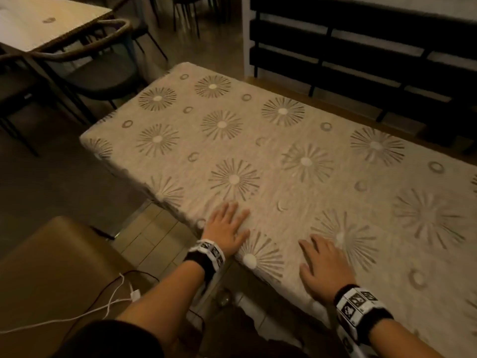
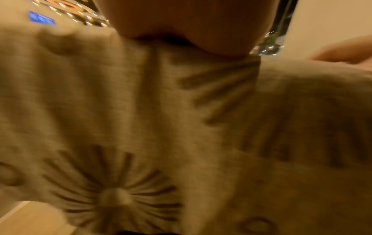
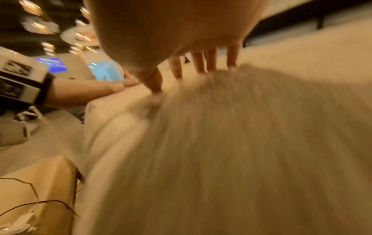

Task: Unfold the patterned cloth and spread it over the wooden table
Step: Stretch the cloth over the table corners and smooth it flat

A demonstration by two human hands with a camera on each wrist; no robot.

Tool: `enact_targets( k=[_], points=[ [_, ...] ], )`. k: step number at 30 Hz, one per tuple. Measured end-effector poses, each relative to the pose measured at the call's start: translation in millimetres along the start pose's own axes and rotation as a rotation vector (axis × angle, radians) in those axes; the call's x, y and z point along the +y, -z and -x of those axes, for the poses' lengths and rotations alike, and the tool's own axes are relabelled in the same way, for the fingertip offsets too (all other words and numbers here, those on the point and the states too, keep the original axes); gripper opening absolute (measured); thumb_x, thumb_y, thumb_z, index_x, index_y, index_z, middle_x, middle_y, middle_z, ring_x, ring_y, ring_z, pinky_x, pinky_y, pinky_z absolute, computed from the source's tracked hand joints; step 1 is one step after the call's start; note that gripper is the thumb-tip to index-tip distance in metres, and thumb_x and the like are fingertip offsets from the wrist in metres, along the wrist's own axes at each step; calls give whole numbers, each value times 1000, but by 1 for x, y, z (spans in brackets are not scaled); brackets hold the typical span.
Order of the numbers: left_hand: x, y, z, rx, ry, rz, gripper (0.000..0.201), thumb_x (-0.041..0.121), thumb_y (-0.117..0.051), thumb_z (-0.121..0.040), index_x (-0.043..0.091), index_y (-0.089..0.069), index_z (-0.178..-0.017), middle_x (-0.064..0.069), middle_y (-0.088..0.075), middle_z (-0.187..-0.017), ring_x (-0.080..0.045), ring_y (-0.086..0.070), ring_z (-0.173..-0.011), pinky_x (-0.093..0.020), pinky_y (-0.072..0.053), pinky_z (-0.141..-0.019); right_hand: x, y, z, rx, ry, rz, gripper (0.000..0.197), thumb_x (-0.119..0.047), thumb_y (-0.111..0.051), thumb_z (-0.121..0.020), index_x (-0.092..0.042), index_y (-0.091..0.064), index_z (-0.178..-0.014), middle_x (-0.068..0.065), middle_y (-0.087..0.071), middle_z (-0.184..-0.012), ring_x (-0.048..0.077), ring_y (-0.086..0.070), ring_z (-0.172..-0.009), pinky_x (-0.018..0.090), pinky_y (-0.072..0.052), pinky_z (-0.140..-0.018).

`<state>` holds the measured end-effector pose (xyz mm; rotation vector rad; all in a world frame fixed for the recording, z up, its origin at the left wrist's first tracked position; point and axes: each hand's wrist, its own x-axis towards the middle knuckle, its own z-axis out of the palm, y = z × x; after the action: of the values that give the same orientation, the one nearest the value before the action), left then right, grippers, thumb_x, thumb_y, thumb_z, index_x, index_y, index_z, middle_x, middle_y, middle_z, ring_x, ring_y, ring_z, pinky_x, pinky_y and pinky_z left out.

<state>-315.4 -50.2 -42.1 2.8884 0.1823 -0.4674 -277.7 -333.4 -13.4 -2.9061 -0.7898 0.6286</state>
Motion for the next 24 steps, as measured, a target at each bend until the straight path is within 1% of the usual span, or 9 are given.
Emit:
enact_targets(
  k=[2,5,9,13,16,18,20,22,24],
  points=[
    [-44,12,-13,4,133,20,68,68,-6,-90,40,2,-151,1,9,-161,-25,8,-148,-43,5,-119,-9,20,-19,-26,-1,70,49,-42,-43,-84,-23,-48,-128,8,-46,-134,28,-46,-118,40,-41,-95],
    [-78,27,-28,-29,258,57,64,63,-13,-94,39,3,-151,-1,11,-161,-31,10,-147,-48,4,-119,-34,50,-61,-153,-15,101,34,-40,-41,-90,-19,-56,-112,7,-56,-116,27,-56,-102,37,-46,-86],
    [-81,29,-33,-110,-44,-12,62,62,-16,-95,40,4,-150,0,14,-161,-31,13,-147,-52,7,-116,-90,73,-124,-235,84,68,34,-38,-43,-91,-19,-58,-114,8,-59,-117,29,-58,-105,37,-46,-86],
    [-133,33,-38,-109,-255,-100,65,65,-4,-90,42,4,-150,-1,7,-162,-26,6,-148,-46,2,-118,-164,71,-178,-111,331,46,50,-43,-48,-87,-26,-44,-134,8,-43,-138,31,-45,-126,41,-41,-100],
    [-212,52,-44,-51,-156,-58,72,70,5,-82,43,2,-149,0,7,-161,-26,7,-148,-43,6,-117,-207,68,-206,-187,396,184,72,-49,-50,-86,-30,-21,-148,5,-12,-159,27,-17,-144,45,-26,-114],
    [-267,66,-51,-48,-47,-39,76,72,9,-78,45,4,-148,2,11,-161,-25,10,-148,-43,6,-117,-221,71,-220,-250,354,226,79,-51,-52,-82,-30,-15,-149,4,-6,-160,27,-11,-145,48,-24,-114],
    [-310,77,-59,-50,87,1,79,77,11,-75,46,5,-148,3,13,-161,-25,11,-148,-45,5,-117,-228,73,-232,-256,317,207,79,-53,-54,-75,-29,-24,-144,5,-17,-156,28,-21,-141,48,-33,-108],
    [-333,87,-64,-28,260,20,75,76,2,-82,44,4,-149,1,13,-161,-28,12,-148,-46,4,-118,-236,80,-245,-255,292,238,74,-55,-54,-65,-28,-37,-132,6,-32,-143,29,-35,-129,43,-42,-98],
    [-331,91,-68,-62,271,46,64,65,-13,-94,41,4,-150,1,16,-160,-29,14,-147,-48,6,-118,-247,87,-260,-279,264,282,57,-56,-51,-66,-28,-46,-116,4,-41,-128,28,-44,-117,39,-44,-90]
  ],
)
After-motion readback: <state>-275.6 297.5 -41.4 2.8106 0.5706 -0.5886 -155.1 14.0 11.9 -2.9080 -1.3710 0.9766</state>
